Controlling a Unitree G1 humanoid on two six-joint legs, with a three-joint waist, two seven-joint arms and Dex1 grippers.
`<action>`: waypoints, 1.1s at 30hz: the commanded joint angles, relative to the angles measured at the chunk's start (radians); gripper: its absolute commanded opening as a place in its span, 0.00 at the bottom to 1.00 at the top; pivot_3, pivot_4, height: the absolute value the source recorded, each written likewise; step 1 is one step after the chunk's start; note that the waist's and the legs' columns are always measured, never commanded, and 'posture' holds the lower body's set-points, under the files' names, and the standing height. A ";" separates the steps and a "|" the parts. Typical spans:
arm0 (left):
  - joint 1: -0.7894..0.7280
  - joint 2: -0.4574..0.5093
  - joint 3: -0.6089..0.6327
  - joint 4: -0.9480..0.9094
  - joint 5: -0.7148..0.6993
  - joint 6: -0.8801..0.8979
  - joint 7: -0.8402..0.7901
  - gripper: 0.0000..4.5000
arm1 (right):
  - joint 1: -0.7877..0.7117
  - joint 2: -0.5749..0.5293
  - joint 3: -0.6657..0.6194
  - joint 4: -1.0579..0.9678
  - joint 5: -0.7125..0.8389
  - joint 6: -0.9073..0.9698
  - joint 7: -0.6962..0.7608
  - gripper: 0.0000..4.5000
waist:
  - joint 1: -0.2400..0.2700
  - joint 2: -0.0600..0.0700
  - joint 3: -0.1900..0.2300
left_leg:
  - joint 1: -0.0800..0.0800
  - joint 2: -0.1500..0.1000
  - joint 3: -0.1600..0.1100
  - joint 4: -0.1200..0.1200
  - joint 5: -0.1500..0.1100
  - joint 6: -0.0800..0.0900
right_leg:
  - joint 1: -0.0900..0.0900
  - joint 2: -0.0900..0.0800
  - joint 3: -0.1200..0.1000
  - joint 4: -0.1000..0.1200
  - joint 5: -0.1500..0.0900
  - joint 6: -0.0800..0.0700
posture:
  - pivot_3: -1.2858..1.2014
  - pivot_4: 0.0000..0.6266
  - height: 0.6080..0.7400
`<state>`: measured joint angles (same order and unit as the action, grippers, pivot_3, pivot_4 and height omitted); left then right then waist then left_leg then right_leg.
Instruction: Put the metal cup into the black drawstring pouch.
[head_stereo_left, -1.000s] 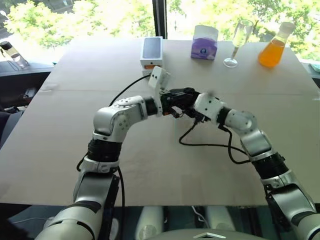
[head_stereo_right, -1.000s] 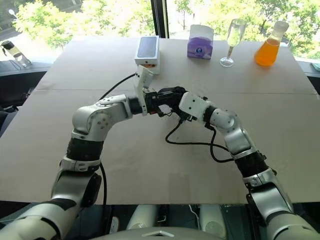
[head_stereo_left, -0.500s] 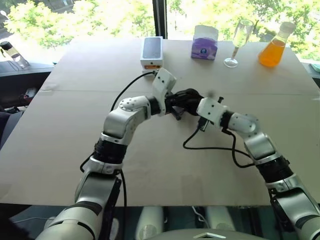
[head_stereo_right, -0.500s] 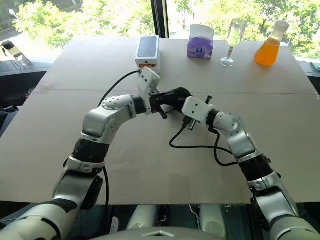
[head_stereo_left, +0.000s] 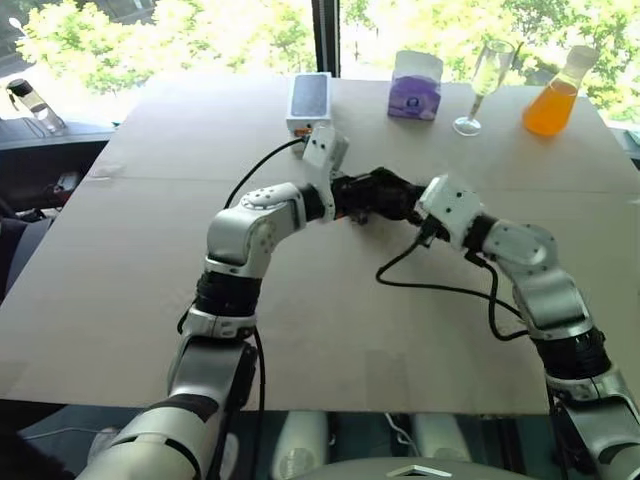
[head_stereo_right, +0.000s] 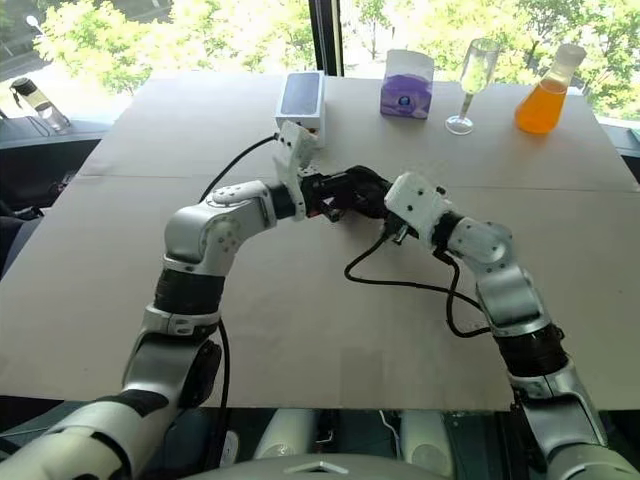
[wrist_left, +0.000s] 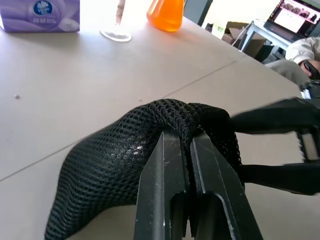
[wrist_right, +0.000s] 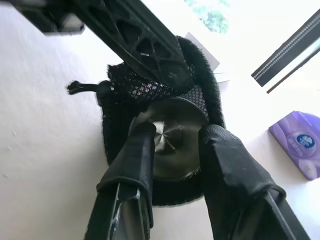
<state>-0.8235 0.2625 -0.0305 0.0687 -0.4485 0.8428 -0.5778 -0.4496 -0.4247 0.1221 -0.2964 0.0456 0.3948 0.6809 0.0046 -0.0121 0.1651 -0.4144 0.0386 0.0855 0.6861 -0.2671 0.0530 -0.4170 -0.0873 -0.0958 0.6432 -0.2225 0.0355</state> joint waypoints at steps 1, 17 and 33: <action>-0.033 -0.034 0.035 -0.027 -0.015 -0.005 0.045 0.00 | 0.032 -0.004 -0.069 -0.179 0.139 0.190 0.008 0.27 | 0.001 0.000 0.000 | 0.000 0.000 0.001 0.000 0.000 0.000 | 0.000 0.000 0.000 0.000 0.000 0.000 | 0.52 0.24 0.98; 0.146 -0.144 0.022 -0.170 -0.019 -0.227 0.068 0.00 | 0.099 0.350 -0.228 -0.269 0.503 0.618 -0.304 0.27 | 0.010 0.000 0.000 | 0.000 0.000 0.000 0.000 0.000 0.000 | 0.000 0.000 0.000 0.001 0.000 0.000 | 0.52 0.24 0.98; 0.189 -0.145 -0.002 -0.222 -0.008 -0.272 0.078 0.00 | 0.067 0.408 -0.191 -0.193 0.567 0.557 -0.375 0.27 | 0.007 0.000 0.000 | 0.000 -0.001 0.000 0.001 -0.001 0.001 | 0.000 0.000 0.001 0.001 0.000 0.000 | 0.52 0.24 0.98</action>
<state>-0.6370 0.1191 -0.0206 -0.1030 -0.4535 0.5912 -0.4976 -0.3702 -0.0231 -0.0722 -0.4747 0.5906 0.9771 0.3125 0.0121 -0.0118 0.1649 -0.4144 0.0379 0.0855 0.6866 -0.2677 0.0541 -0.4171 -0.0870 -0.0952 0.6441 -0.2224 0.0353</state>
